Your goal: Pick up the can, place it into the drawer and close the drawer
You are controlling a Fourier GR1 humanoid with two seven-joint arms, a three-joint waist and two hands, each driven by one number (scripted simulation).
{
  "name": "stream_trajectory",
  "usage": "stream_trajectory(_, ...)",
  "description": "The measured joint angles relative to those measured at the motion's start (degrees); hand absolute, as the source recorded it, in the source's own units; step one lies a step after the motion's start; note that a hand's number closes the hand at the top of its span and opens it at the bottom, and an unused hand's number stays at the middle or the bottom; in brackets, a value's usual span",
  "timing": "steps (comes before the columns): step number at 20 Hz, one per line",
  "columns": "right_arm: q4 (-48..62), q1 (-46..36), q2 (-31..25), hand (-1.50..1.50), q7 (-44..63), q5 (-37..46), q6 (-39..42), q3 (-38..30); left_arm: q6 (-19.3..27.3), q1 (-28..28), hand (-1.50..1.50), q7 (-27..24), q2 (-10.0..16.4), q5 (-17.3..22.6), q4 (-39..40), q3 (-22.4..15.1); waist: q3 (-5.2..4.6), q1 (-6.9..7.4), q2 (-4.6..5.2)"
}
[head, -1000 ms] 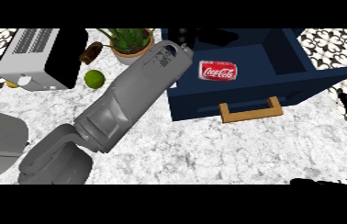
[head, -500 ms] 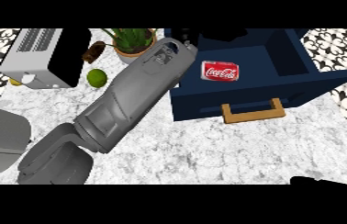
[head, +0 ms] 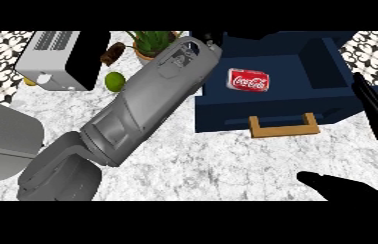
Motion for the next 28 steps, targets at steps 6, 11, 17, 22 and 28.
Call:
stream_trajectory(6, 8.31, -3.97, -0.85, -1.50, -0.09, 13.81, -3.30, 5.82, -0.15, -0.25, -1.50, 1.37, 0.17, 0.04, -0.83, 0.00, -0.02, 2.29, -0.49)
stream_trajectory(11, 17.72, -5.82, -0.67, -1.50, -0.90, 23.23, -7.54, 9.09, -0.51, 0.46, -1.50, 3.07, 1.28, -1.01, -2.66, 0.61, -0.02, 3.74, -0.91)
stream_trajectory(17, 29.35, -9.29, 2.27, -1.50, -2.70, 27.89, -15.82, 8.64, -1.34, 2.94, -1.50, 7.07, 5.76, -3.15, -7.93, 0.59, -0.02, 4.61, -1.24)
stream_trajectory(22, 40.35, -14.49, 3.69, -1.50, -5.19, 30.61, -22.92, 6.76, -0.78, 5.50, -1.50, 10.85, 9.39, -5.21, -13.81, -0.26, -0.59, 5.28, -1.82)
stream_trajectory(28, 51.86, -21.72, 3.67, -1.50, -6.36, 32.70, -27.88, 3.53, -1.62, 8.90, -1.50, 14.93, 14.62, -6.37, -21.43, -0.96, -1.17, 6.44, -2.33)
